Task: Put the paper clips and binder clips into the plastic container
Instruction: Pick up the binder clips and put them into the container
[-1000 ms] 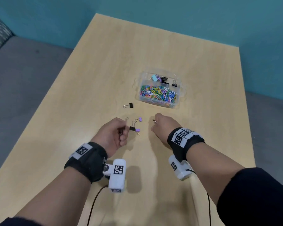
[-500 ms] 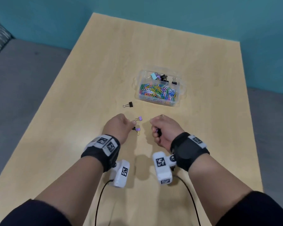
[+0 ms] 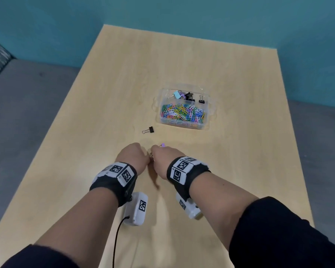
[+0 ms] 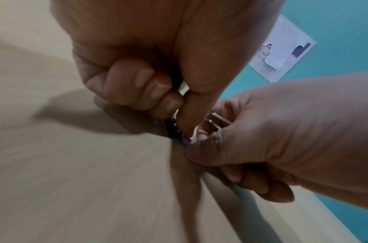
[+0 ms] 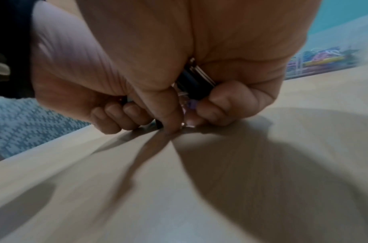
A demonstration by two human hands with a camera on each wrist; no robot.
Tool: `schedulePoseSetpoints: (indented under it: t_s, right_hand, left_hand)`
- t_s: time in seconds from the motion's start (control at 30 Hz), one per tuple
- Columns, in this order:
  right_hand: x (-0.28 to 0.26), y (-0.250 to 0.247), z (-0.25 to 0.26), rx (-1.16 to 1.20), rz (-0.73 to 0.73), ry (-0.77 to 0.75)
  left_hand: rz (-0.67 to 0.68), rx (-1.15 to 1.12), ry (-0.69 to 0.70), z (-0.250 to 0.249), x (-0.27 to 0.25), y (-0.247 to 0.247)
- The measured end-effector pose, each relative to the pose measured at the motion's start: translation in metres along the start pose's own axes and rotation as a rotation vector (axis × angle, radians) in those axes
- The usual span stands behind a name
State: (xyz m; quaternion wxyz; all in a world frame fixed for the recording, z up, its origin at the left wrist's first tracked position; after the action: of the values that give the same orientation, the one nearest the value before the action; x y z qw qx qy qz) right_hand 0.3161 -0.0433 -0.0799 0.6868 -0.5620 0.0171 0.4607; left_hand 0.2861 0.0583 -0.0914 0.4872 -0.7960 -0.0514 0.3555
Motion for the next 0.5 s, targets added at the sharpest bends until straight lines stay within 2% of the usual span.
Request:
schedulePoseSetpoints:
  t_s: [0.27,0.5]
  right_hand:
    - [0.004,0.004,-0.001,0.013,0.047,0.047]
    - [-0.006,0.001,-0.007,0.034,0.026,0.033]
  left_hand:
    - [-0.034,-0.147,0.044,0.004,-0.016,0.003]
    - [-0.021,-0.005,0.087,-0.007,-0.018,0.003]
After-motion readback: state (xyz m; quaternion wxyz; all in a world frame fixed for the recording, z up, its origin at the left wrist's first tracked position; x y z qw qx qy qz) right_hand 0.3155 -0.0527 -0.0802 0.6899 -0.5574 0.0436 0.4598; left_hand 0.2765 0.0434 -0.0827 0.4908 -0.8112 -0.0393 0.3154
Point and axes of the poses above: each hand's wrist, its own x-axis towards the middle knuckle, its own y-axis out of the palm, z = x × y, the point moved 10 cm from there along x, towards the middle knuckle, and after that the axes turned 5 degrees about x, right-handed, at the moved point
